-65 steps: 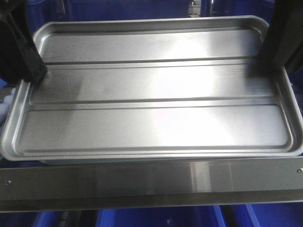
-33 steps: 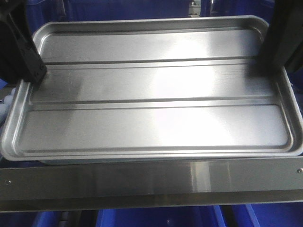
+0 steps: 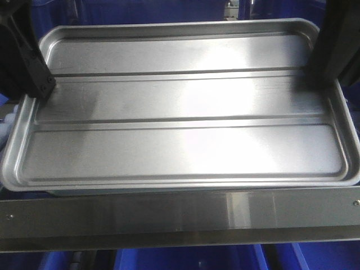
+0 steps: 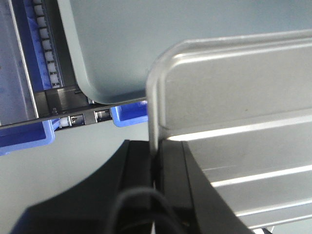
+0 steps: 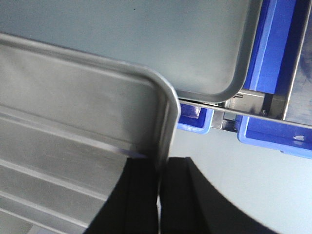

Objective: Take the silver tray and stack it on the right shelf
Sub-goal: 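Lower the held tray into the larger silver tray on the shelf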

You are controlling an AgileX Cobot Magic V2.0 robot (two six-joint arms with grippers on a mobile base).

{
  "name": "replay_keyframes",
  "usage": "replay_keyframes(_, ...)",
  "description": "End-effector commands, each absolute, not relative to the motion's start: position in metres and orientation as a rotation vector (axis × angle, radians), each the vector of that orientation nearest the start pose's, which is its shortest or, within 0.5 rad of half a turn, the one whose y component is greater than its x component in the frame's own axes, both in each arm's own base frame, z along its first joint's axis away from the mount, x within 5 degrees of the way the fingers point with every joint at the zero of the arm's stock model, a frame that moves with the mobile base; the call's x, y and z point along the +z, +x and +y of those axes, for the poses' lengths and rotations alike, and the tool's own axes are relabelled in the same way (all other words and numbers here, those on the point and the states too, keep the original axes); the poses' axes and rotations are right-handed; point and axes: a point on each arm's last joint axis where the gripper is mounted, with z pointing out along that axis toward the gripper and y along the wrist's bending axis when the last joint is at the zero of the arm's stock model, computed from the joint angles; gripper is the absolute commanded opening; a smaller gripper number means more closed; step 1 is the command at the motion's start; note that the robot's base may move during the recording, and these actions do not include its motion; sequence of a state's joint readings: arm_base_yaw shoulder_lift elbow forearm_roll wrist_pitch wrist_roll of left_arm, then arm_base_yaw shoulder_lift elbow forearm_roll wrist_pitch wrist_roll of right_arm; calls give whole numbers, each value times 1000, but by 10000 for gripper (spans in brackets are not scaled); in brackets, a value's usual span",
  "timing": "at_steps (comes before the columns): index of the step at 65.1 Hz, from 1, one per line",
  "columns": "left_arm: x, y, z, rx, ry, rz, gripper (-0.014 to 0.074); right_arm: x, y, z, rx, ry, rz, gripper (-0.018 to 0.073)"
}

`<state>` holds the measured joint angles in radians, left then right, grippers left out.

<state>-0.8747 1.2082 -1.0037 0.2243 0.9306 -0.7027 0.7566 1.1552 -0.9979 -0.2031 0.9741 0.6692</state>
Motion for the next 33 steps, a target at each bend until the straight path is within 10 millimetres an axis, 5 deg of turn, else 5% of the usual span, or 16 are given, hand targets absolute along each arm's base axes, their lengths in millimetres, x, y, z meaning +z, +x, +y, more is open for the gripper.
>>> replay_keyframes(1,331,161,-166,-294,373,2518,-93,339,172,137,276,-236,2492,58)
replay_keyframes(20,340,167,-168,-289,398,2441,-93,347,175,140,317,-242,2443,58)
replay_keyframes(33,361,192,-177,-249,359,2366,-93,371,190,141,300,-224,2367,58)
